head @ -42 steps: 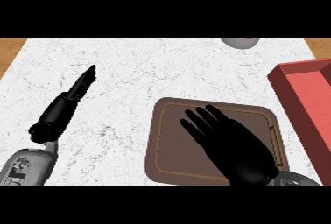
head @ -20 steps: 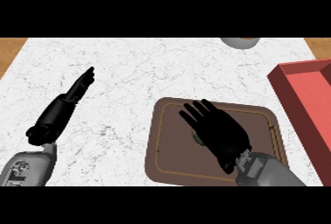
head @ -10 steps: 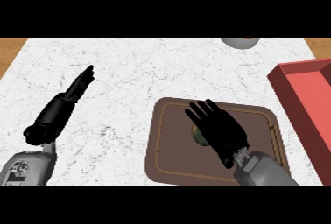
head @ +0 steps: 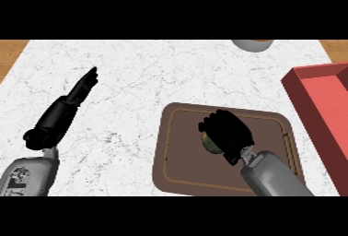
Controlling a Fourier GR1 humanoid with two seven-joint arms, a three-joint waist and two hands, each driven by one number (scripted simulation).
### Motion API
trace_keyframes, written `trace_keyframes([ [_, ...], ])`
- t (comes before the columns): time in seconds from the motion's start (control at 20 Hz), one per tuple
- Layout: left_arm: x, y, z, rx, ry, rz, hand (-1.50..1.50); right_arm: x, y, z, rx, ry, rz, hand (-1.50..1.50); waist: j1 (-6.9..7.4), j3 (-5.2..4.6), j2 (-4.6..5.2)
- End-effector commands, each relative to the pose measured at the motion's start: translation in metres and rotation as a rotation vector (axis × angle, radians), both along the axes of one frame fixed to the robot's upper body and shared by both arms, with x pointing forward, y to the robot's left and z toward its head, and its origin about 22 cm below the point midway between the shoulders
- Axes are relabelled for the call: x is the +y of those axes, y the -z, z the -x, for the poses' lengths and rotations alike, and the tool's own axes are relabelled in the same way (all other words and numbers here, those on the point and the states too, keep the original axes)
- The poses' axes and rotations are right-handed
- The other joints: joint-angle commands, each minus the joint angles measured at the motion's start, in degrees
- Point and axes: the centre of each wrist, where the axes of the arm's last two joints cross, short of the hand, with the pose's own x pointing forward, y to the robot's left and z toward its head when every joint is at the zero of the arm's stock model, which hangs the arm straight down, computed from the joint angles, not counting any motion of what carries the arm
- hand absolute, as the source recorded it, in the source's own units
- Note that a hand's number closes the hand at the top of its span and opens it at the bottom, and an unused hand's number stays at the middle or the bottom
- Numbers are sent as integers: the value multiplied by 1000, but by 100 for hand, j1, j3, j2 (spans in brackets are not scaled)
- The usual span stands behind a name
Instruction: Pick the squash from the tray and place it in the cardboard box
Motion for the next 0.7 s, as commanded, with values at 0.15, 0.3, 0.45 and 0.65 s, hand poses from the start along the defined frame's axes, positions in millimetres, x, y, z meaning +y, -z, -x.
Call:
trace_keyframes([
  [0.15,19,8,-5,8,6,11,0,16,17,-8,-121,-117,-46,150,17,9,19],
  [0.3,-11,-2,4,-1,-4,6,0,-21,22,2,-164,-145,-82,150,0,11,6],
  [0.45,5,-6,3,-18,21,4,0,-24,3,-40,-85,291,-200,150,112,14,43],
  [0.65,-2,-6,-1,-12,30,-3,0,-51,2,-68,-49,700,-318,150,182,23,124],
])
